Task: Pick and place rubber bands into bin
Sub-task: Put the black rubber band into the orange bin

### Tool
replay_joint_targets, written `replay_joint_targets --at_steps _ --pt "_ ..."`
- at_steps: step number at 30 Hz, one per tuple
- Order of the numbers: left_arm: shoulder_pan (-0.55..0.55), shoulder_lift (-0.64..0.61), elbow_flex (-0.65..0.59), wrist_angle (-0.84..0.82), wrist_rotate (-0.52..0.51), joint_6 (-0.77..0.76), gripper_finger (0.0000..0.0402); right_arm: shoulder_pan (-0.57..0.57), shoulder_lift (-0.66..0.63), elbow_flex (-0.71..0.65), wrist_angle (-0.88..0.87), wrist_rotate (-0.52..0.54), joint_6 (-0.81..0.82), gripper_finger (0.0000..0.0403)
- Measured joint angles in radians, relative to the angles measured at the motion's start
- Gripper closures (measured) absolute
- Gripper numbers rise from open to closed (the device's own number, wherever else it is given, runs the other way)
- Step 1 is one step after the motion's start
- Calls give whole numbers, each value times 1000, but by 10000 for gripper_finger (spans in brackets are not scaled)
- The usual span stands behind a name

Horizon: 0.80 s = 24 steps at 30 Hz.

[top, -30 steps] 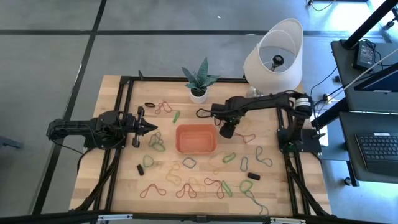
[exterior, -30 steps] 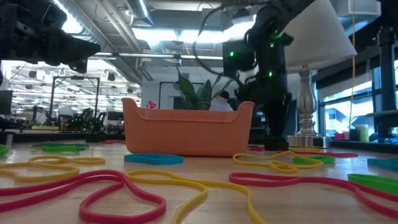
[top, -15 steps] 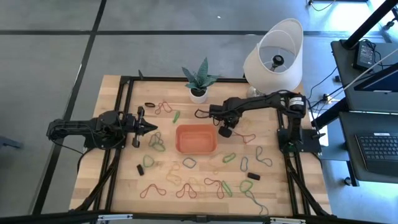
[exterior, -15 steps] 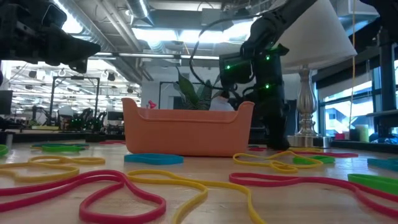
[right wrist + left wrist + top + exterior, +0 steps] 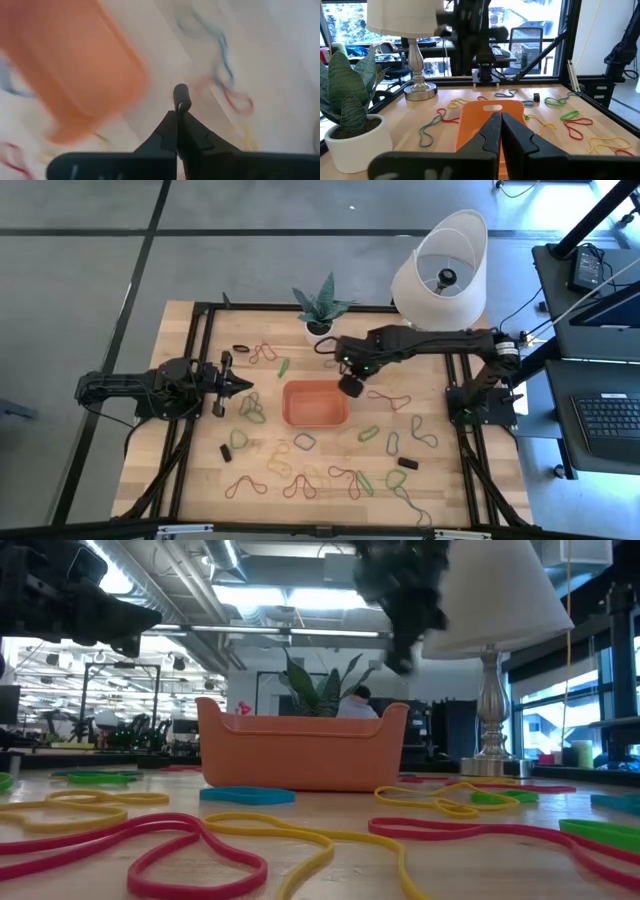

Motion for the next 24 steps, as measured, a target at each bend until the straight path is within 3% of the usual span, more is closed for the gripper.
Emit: replay_joint_targets --at_steps 9,14,24 --pt "0 0 0 0 0 0 394 93 261 383 -21 3 -11 402" --pt "0 0 0 0 0 0 395 123 422 515 -29 -63 -30 402" --pt "0 0 0 0 0 0 395 143 613 556 -89 -88 -7 389"
